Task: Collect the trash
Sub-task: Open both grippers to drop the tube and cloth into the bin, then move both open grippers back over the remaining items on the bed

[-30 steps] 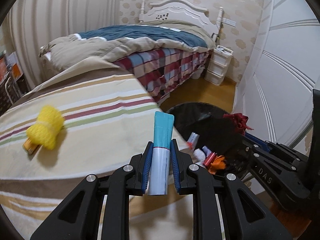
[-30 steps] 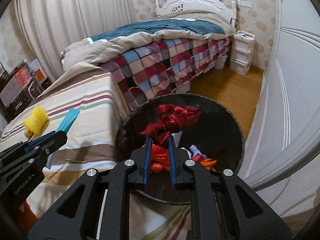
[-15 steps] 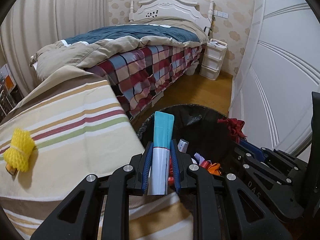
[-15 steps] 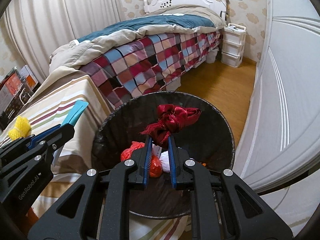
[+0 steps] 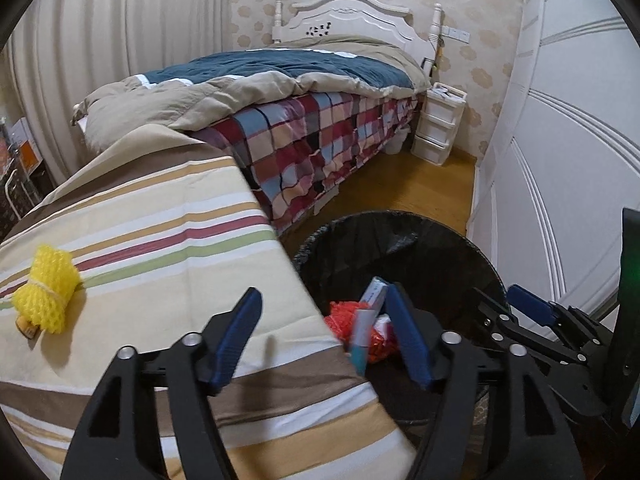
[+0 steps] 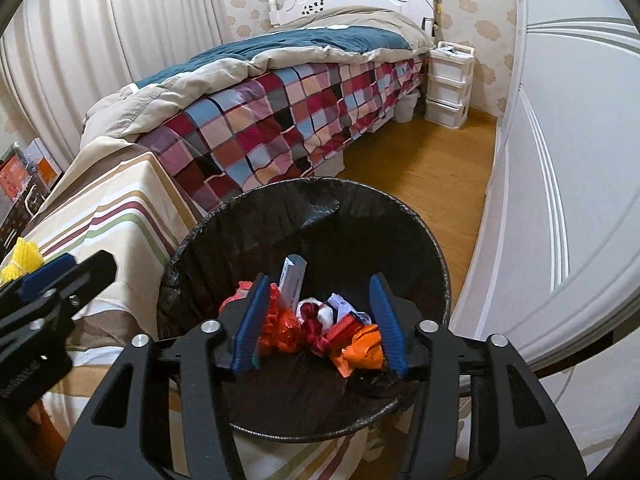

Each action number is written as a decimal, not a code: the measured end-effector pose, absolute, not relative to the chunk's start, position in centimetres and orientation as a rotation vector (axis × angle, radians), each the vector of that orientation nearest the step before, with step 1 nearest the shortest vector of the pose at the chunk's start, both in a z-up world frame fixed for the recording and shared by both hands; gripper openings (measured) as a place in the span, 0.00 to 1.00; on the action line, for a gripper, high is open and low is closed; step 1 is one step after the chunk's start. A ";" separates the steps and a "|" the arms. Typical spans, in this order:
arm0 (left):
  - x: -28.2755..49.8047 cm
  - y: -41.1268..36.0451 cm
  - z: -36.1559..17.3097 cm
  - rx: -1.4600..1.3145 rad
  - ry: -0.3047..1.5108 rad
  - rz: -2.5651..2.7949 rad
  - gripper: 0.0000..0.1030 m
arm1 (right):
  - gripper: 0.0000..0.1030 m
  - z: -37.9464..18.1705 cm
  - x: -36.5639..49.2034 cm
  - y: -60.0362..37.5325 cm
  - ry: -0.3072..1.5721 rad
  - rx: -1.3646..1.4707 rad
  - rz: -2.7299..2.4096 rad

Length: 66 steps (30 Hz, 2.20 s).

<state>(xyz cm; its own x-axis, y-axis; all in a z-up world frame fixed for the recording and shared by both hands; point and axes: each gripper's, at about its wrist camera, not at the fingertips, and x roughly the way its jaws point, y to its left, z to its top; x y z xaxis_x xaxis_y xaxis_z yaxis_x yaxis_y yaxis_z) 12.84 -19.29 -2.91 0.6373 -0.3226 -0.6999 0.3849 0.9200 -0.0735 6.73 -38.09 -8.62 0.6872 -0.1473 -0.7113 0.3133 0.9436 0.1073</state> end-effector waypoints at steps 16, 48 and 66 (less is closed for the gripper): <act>10.8 -9.6 -2.7 0.031 0.780 -0.229 0.73 | 0.73 -6.7 5.9 -32.4 0.747 0.045 -0.265; 9.4 6.5 -3.2 -0.052 0.786 0.082 0.73 | 0.75 -5.3 7.9 -16.9 0.767 0.006 0.076; 10.4 13.8 -2.9 -0.104 0.777 0.212 0.73 | 0.76 -2.5 14.3 -8.6 0.760 0.049 0.194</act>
<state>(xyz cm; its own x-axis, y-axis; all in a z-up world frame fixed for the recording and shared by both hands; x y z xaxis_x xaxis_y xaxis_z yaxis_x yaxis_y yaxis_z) 10.37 13.79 -2.94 0.6931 0.1516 -0.7047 -0.2277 0.9736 -0.0145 14.32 -8.62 -2.53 0.7077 0.1921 -0.6799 -0.1567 0.9810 0.1141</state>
